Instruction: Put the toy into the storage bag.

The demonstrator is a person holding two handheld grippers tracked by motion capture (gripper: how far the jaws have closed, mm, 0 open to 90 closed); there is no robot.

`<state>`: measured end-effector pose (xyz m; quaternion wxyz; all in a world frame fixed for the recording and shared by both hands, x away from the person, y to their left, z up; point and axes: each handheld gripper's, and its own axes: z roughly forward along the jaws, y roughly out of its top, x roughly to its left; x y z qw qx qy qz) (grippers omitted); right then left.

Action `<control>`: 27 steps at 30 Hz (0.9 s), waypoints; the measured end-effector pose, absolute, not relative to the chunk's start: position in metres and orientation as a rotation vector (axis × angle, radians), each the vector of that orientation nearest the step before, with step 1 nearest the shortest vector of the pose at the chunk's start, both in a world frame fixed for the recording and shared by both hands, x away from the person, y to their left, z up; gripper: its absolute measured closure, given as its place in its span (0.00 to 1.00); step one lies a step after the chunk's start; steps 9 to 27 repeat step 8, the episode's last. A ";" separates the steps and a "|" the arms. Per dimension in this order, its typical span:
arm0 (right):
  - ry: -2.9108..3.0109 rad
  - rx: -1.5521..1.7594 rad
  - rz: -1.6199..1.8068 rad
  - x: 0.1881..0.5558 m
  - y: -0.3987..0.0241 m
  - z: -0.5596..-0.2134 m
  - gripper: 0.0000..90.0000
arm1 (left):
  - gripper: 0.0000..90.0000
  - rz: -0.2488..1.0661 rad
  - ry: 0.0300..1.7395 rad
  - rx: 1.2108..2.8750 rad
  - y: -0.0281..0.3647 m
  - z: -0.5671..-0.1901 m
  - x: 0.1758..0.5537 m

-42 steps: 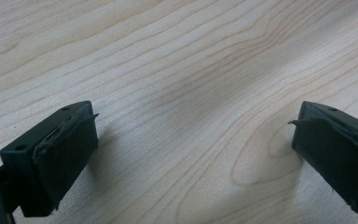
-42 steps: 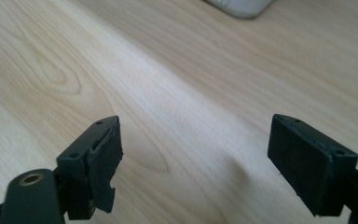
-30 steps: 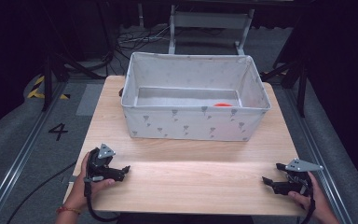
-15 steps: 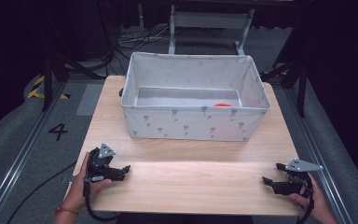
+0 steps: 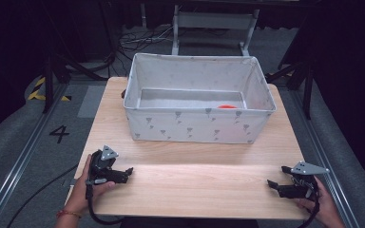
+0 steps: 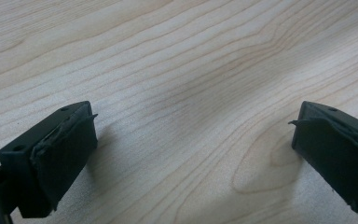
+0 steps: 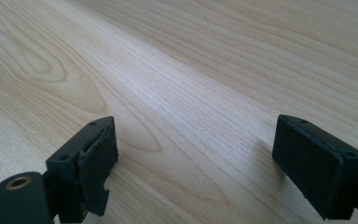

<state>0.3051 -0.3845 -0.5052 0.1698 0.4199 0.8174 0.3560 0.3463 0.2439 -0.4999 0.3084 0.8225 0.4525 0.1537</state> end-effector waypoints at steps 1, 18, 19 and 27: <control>2.323 1.194 1.011 0.305 -0.385 -0.505 0.16 | 0.00 0.409 1.194 2.173 0.244 -0.500 0.346; 2.323 1.194 1.012 0.305 -0.385 -0.505 0.16 | 0.00 0.411 1.199 2.172 0.244 -0.500 0.346; 2.323 1.194 1.012 0.305 -0.385 -0.505 0.16 | 0.00 0.411 1.199 2.172 0.244 -0.500 0.346; 2.323 1.194 1.012 0.305 -0.385 -0.505 0.16 | 0.00 0.411 1.199 2.172 0.244 -0.500 0.346</control>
